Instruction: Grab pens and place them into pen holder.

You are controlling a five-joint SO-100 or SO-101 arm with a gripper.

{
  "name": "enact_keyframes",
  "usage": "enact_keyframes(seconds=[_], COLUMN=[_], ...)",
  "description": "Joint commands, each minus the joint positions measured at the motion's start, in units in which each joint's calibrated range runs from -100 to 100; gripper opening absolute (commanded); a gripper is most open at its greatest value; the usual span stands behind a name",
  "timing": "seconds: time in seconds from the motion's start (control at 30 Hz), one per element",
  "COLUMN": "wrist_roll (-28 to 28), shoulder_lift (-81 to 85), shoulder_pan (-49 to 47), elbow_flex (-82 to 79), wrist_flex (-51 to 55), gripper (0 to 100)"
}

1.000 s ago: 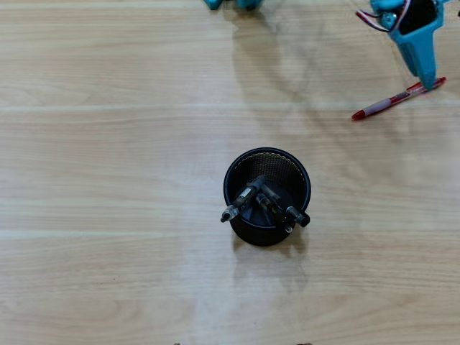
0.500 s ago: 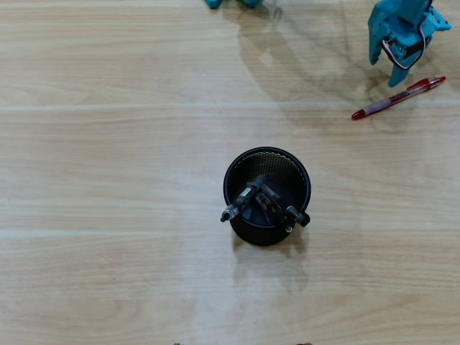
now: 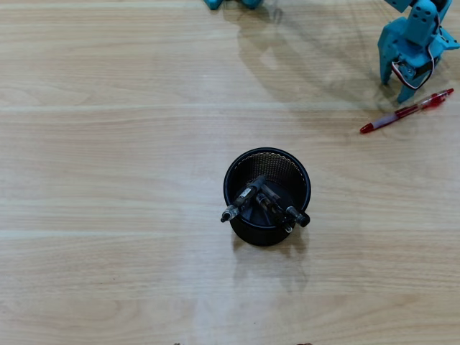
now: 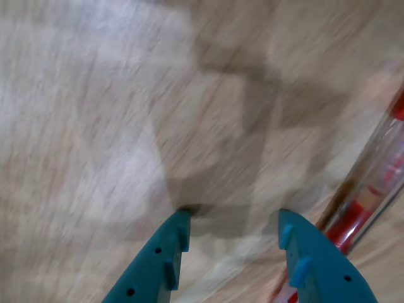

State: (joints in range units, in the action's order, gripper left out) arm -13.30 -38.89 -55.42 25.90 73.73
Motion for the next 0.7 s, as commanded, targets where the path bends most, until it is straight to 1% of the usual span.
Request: enact_keyframes(seconds=[0.0,0.17,0.33,0.67], wrist_roll=[0.1,-0.4,-0.4,0.1], shoulder_lift=[-2.4,-2.0,4.6,6.0], shoulder_pan=[1.2,1.3,1.4,3.9], elbow_flex=[4.8,5.3,5.4,5.4], wrist_flex=[0.1,0.5,3.7,3.0], gripper=[16,16,16,16])
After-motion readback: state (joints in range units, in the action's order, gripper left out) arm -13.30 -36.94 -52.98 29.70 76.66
